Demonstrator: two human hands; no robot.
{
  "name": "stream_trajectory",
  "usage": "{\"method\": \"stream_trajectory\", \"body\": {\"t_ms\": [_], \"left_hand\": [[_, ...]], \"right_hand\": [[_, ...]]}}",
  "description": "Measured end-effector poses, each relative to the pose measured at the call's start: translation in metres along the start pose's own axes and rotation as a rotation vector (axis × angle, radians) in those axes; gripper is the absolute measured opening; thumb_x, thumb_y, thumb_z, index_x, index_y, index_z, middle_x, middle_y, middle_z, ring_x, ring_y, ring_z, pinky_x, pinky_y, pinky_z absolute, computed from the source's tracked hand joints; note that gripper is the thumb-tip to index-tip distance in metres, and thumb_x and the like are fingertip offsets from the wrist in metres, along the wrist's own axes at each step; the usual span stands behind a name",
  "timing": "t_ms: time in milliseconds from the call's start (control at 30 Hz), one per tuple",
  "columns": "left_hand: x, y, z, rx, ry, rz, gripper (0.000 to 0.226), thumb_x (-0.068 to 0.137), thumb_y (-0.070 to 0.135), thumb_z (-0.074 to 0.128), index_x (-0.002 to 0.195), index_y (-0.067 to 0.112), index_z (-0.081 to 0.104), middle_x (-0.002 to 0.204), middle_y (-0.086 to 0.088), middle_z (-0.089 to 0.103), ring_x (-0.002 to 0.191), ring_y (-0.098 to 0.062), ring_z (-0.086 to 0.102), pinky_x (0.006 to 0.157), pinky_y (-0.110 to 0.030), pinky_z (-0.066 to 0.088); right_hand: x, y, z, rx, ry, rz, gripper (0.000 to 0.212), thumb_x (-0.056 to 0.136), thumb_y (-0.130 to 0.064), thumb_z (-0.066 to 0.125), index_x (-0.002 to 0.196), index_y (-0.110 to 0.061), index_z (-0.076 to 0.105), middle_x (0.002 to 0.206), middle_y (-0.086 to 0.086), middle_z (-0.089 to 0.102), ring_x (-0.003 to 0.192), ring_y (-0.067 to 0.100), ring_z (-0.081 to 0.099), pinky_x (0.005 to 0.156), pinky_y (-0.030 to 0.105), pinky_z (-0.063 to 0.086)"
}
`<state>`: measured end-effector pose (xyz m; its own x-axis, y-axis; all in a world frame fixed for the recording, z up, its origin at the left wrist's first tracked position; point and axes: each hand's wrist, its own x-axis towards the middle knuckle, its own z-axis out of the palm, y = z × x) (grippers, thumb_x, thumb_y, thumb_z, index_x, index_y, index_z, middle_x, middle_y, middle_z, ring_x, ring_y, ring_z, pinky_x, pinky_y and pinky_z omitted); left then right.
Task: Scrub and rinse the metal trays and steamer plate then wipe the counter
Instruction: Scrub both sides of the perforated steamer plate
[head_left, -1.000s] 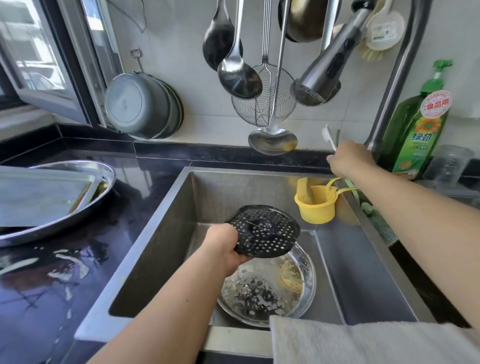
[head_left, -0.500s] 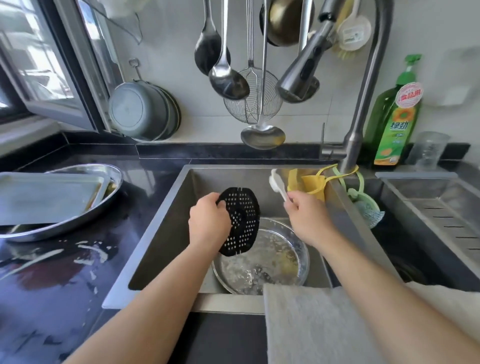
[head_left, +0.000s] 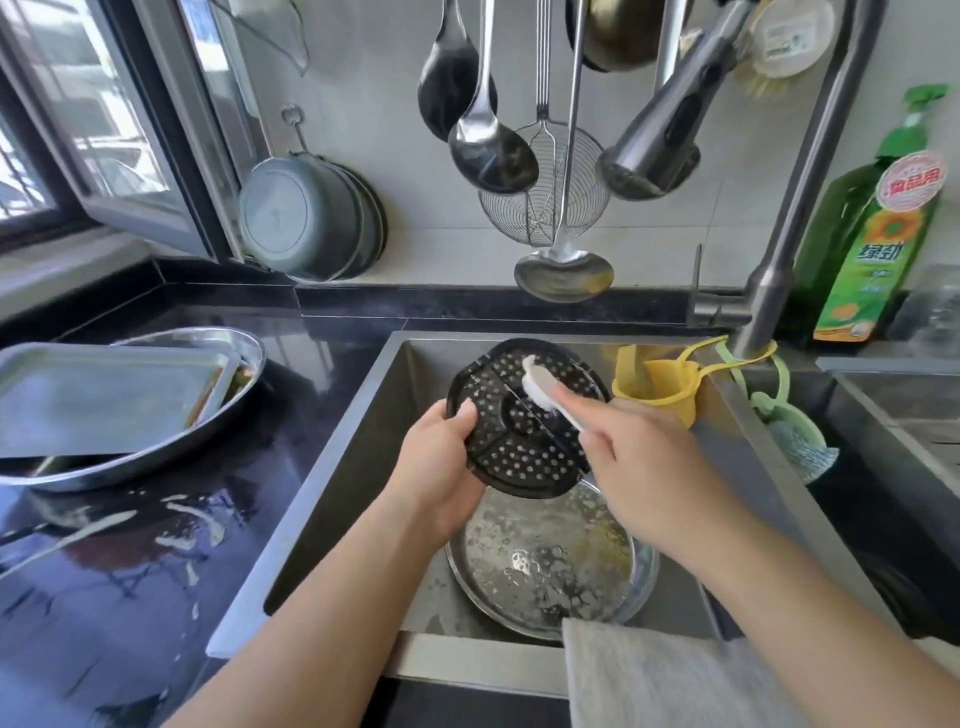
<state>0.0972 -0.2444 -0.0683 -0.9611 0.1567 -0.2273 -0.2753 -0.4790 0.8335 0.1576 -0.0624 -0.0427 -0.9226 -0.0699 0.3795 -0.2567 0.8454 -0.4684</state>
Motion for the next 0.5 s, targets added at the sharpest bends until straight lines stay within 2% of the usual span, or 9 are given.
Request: {"method": "stream_trajectory", "body": {"t_ms": [67, 167, 267, 367, 500], "left_hand": [[-0.003, -0.005, 0.002, 0.097, -0.028, 0.013, 0.03, 0.112, 0.015, 0.04, 0.128, 0.006, 0.064, 0.122, -0.018, 0.074, 0.117, -0.034, 0.07, 0.105, -0.055, 0.053], [-0.013, -0.008, 0.007, 0.135, -0.111, 0.0, 0.026, 0.109, 0.009, 0.047, 0.126, 0.004, 0.067, 0.119, -0.019, 0.075, 0.113, -0.035, 0.072, 0.102, -0.053, 0.055], [-0.018, -0.005, 0.009, 0.107, -0.256, -0.011, 0.037, 0.105, -0.004, 0.04, 0.133, 0.004, 0.062, 0.125, -0.02, 0.072, 0.118, -0.033, 0.07, 0.1, -0.049, 0.056], [-0.018, -0.004, 0.01, 0.119, -0.274, -0.005, 0.046, 0.1, -0.014, 0.036, 0.132, 0.007, 0.063, 0.12, -0.015, 0.074, 0.109, -0.025, 0.073, 0.088, -0.039, 0.059], [-0.016, -0.005, 0.008, 0.082, -0.267, 0.008, 0.04, 0.098, -0.019, 0.036, 0.121, -0.001, 0.064, 0.109, -0.021, 0.074, 0.097, -0.028, 0.075, 0.081, -0.038, 0.06]], "right_hand": [[-0.001, -0.006, 0.004, -0.042, -0.025, -0.019, 0.062, 0.104, -0.018, 0.044, 0.15, -0.056, 0.029, 0.088, -0.007, 0.048, 0.082, 0.017, 0.052, 0.073, 0.04, 0.05], [-0.003, -0.017, 0.018, -0.111, -0.118, -0.047, 0.066, 0.102, -0.017, 0.043, 0.151, -0.057, 0.022, 0.089, -0.008, 0.042, 0.081, 0.018, 0.052, 0.07, 0.04, 0.05], [0.009, -0.011, 0.021, -0.181, -0.072, 0.046, 0.067, 0.101, -0.014, 0.045, 0.152, -0.053, 0.027, 0.092, -0.007, 0.04, 0.083, 0.02, 0.052, 0.071, 0.041, 0.052], [0.018, 0.002, 0.012, -0.246, -0.013, 0.158, 0.063, 0.103, -0.014, 0.044, 0.153, -0.05, 0.03, 0.092, -0.007, 0.041, 0.08, 0.019, 0.052, 0.069, 0.04, 0.053], [-0.002, -0.025, 0.022, -0.098, -0.108, -0.036, 0.058, 0.103, -0.015, 0.049, 0.149, -0.049, 0.04, 0.088, -0.008, 0.044, 0.076, 0.016, 0.054, 0.065, 0.039, 0.051]]}}
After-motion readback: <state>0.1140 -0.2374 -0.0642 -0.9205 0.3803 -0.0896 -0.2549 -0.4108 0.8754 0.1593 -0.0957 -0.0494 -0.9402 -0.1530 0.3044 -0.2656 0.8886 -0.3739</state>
